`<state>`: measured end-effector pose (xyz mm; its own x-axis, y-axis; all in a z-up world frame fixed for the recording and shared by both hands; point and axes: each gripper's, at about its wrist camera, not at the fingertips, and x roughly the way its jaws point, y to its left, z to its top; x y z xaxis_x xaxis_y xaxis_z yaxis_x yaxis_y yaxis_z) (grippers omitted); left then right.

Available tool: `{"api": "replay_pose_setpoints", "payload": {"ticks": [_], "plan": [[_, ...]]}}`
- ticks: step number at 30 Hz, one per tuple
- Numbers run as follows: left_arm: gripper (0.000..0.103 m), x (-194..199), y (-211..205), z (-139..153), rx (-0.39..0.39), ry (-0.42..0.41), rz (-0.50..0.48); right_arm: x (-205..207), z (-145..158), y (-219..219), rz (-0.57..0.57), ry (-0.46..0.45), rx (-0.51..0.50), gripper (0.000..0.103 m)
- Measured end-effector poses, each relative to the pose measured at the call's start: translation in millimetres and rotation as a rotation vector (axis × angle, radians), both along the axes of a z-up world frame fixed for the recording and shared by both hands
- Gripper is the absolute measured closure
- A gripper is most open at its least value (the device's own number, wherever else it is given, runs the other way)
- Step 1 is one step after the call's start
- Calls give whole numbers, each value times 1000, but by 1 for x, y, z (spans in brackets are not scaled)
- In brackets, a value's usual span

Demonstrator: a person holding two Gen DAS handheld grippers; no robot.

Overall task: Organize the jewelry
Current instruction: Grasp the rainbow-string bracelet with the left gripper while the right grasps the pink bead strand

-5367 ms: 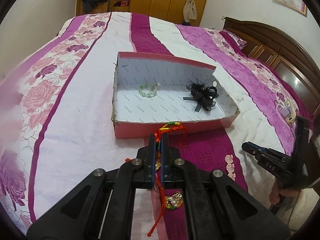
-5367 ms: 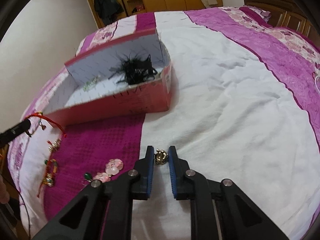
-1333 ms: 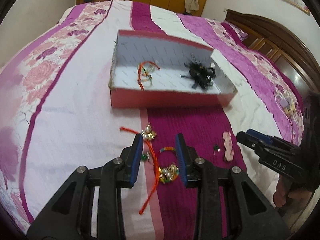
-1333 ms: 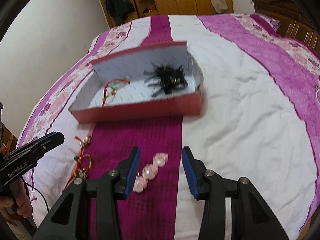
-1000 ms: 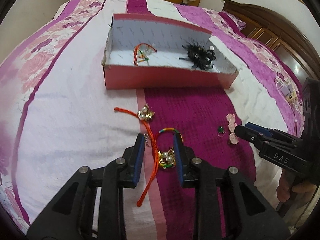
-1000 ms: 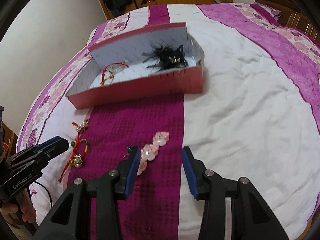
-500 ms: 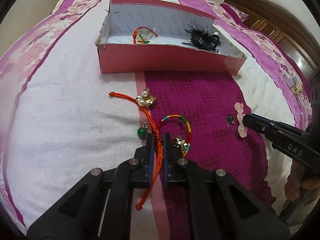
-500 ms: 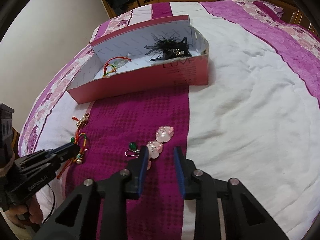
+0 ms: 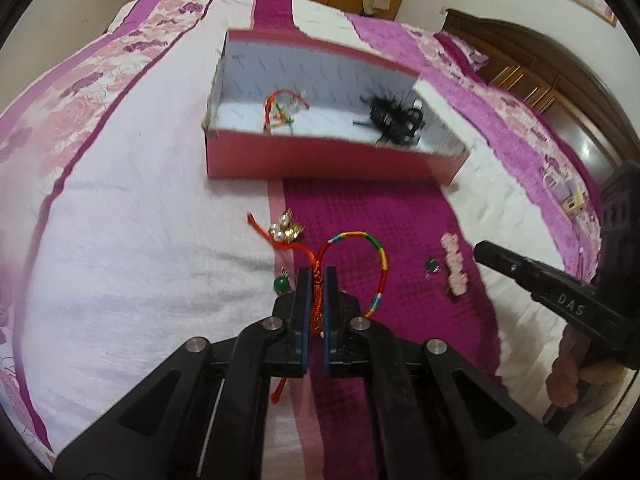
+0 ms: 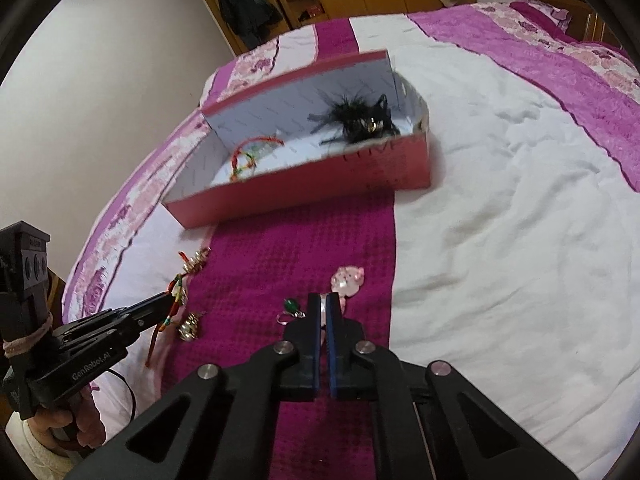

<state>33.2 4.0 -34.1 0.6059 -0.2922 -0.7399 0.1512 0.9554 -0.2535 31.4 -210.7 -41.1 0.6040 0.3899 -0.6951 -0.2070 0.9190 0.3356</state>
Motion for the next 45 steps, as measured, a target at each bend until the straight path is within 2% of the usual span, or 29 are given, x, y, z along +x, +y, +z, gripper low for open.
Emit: {"api": "replay_pose_setpoints", "payload": {"ticks": [5,8,10,12,15,22,24,26,35,45], "plan": [[103,-2,0,12,-3,-39,7,-2,5,-2,-2,-12,3,100],[103,-2,-1,13,1,-43,12,1,1,2,-3,19,-14,98],[103,-2,0,13,-1,-43,15,5,-5,3,-22,53,-26,92],[103,-2,1,14,-2,-44,18,8,-11,2,-36,84,-19,75],[103,-2,2,14,-4,-45,21,13,-17,1,-46,118,0,72],[103,-3,2,14,-4,-48,20,30,-26,5,-65,159,48,69],[103,-3,3,15,-4,-49,22,32,-26,4,-79,156,54,82],[103,-2,4,15,-7,-50,26,33,-26,2,-80,154,74,82],[103,-3,7,24,-16,-79,41,21,-3,-6,-71,66,90,82],[103,10,5,40,-3,-181,66,13,38,9,-55,-165,13,82]]}}
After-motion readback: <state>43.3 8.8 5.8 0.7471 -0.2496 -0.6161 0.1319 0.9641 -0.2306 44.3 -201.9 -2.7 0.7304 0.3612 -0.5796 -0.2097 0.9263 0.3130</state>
